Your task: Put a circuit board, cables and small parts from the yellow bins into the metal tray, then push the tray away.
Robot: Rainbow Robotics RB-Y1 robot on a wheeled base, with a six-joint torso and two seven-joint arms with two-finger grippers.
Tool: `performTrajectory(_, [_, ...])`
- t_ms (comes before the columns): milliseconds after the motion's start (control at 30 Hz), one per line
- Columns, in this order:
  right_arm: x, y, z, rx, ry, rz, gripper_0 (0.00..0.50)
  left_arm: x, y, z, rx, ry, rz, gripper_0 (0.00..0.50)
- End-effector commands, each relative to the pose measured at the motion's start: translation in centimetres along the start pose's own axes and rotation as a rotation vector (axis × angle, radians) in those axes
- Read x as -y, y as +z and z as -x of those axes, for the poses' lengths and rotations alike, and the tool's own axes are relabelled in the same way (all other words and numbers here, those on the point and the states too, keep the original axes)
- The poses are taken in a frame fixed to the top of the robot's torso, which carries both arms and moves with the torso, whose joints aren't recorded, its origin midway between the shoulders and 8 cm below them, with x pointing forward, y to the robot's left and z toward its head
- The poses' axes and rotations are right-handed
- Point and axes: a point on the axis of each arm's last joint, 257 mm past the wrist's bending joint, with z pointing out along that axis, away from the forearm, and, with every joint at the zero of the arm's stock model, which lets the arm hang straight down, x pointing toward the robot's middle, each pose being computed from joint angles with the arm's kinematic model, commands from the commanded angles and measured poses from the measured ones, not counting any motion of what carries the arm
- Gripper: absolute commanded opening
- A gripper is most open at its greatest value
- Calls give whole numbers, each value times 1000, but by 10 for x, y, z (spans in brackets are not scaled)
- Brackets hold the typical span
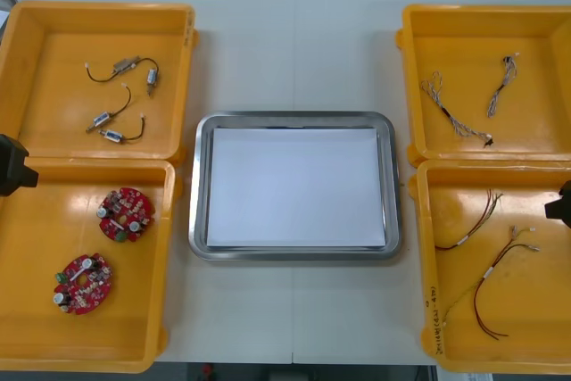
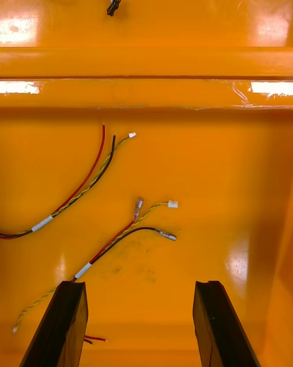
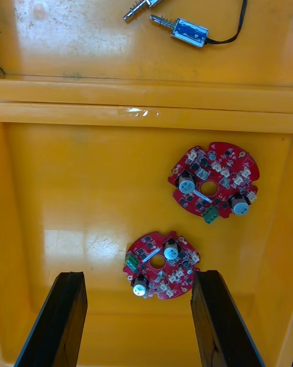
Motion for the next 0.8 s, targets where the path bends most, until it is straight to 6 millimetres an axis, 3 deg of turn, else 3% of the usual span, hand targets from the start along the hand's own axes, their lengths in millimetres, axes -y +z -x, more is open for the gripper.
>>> performTrajectory(33, [-4, -9, 11, 42, 12, -2, 500, -17, -13, 4, 23, 79, 56, 500])
performTrajectory(800, [-4, -9, 11, 42, 12, -2, 500, -17, -13, 4, 23, 79, 56, 500])
